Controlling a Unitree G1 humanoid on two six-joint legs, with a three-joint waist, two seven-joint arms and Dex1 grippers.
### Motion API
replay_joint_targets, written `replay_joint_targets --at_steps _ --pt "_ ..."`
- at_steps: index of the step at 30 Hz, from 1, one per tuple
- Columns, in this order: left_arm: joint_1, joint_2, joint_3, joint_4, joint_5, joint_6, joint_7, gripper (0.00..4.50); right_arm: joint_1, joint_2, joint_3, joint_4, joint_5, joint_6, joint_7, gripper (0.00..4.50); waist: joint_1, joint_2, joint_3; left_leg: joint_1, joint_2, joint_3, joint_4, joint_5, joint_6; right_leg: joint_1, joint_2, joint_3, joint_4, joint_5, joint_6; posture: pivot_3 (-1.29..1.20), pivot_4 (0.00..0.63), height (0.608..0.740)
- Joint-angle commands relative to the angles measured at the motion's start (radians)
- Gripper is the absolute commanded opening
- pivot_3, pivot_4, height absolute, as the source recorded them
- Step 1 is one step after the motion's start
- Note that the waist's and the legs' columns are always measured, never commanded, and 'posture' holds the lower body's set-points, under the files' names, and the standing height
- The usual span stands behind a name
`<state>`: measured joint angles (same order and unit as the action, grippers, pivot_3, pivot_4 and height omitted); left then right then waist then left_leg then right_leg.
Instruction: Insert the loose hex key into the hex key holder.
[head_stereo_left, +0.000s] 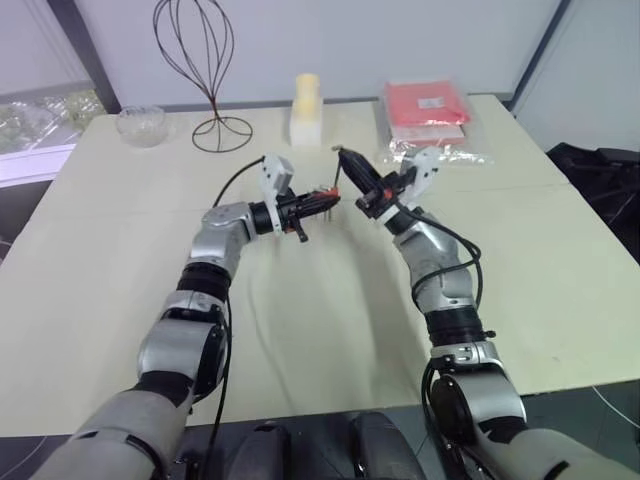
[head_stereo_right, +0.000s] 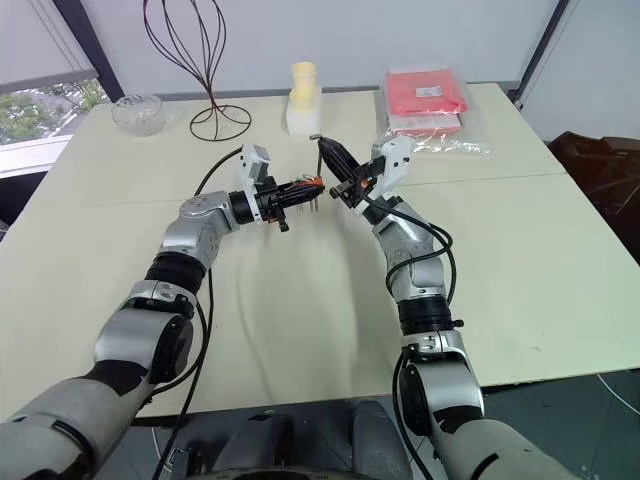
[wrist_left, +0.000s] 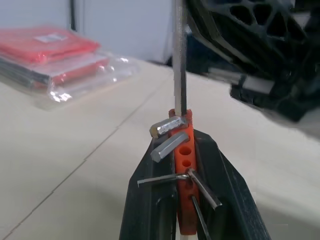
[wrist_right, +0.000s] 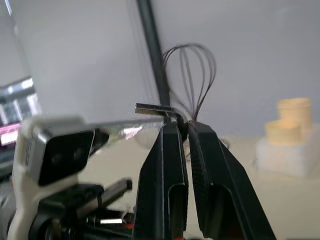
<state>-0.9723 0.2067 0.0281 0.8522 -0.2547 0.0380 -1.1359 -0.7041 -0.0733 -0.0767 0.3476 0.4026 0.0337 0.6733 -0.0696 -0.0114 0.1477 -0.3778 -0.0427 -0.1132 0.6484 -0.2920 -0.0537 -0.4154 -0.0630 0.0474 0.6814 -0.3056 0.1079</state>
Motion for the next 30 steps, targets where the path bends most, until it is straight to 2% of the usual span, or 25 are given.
replay_joint_targets --at_steps 1,16,21,30 --pt "-0.056 0.006 0.001 -0.047 0.0 -0.07 -0.02 0.0 0.015 0.004 0.044 -0.006 -0.016 0.023 0.028 0.06 0.0 0.0 0.0 0.0 0.0 0.0 0.0 0.0 0.0 0.0 0.0 0.0 0.0 0.0 0.0 0.0 0.15 0.74" --pt "-0.075 -0.008 0.069 -0.019 -0.055 -0.032 0.015 0.0 0.055 -0.001 0.014 -0.03 -0.008 0.025 -0.017 0.06 0.0 0.0 0.0 0.0 0.0 0.0 0.0 0.0 0.001 0.0 0.0 0.0 0.0 0.0 0.0 0.0 0.15 0.74" --pt "-0.076 -0.008 0.067 -0.023 -0.055 -0.033 0.017 0.0 0.031 0.009 -0.052 0.002 0.011 0.005 -0.089 0.06 0.0 0.0 0.0 0.0 0.0 0.0 0.0 0.0 0.001 0.0 0.0 0.0 0.0 0.0 0.0 0.0 0.15 0.74" --pt "-0.067 -0.006 0.045 -0.028 -0.03 -0.052 0.009 0.0 0.046 0.01 -0.016 -0.009 0.0 0.009 -0.067 0.06 0.0 0.0 0.0 0.0 0.0 0.0 0.0 0.0 0.001 0.0 0.0 0.0 0.0 0.0 0.0 0.0 0.15 0.74"
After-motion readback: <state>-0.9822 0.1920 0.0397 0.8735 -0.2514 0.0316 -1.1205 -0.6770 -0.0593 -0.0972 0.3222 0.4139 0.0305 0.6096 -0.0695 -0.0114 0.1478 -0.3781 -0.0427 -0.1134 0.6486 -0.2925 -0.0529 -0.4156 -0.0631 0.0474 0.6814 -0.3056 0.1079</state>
